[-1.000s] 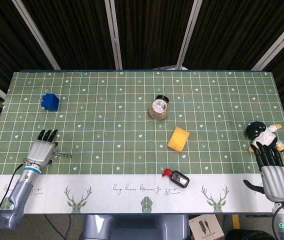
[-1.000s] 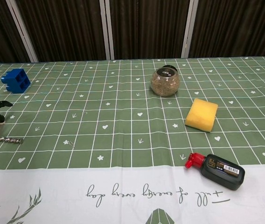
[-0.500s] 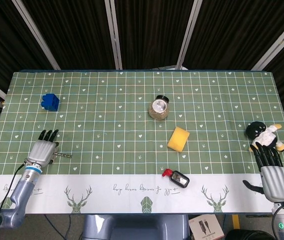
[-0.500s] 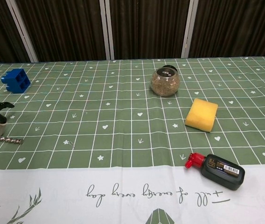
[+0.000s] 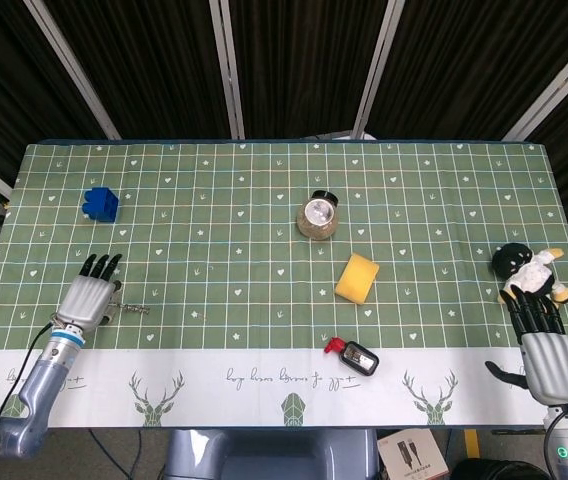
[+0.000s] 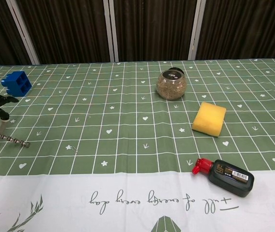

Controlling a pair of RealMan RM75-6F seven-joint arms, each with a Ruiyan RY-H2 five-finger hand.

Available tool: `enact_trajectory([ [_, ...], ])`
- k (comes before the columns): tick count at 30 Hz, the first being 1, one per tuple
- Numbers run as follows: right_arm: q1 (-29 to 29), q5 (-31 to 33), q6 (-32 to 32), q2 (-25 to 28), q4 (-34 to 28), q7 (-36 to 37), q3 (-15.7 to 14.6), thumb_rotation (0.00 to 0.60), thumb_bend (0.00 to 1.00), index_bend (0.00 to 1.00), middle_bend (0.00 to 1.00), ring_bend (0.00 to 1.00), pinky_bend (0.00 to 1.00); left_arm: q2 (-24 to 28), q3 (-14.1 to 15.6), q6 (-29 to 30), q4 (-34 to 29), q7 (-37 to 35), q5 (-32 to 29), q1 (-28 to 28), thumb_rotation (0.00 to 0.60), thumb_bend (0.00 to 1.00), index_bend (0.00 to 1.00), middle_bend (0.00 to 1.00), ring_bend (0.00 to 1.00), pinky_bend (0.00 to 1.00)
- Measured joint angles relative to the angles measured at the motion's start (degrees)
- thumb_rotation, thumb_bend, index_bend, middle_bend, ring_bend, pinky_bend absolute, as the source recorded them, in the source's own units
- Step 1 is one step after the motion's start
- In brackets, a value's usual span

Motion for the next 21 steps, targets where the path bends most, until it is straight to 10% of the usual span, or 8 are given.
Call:
enact_trajectory([
  [21,0.19,0.46,-0.47,0.05,-0.04,0.66,0.23,0.600,0.04,0.04,0.00,0.00,0.00,10.61,-1.67,3.92,-18.76,14.89,11.36,-7.71,0.600,0.43,0.64,0.00,0.00,0.00],
])
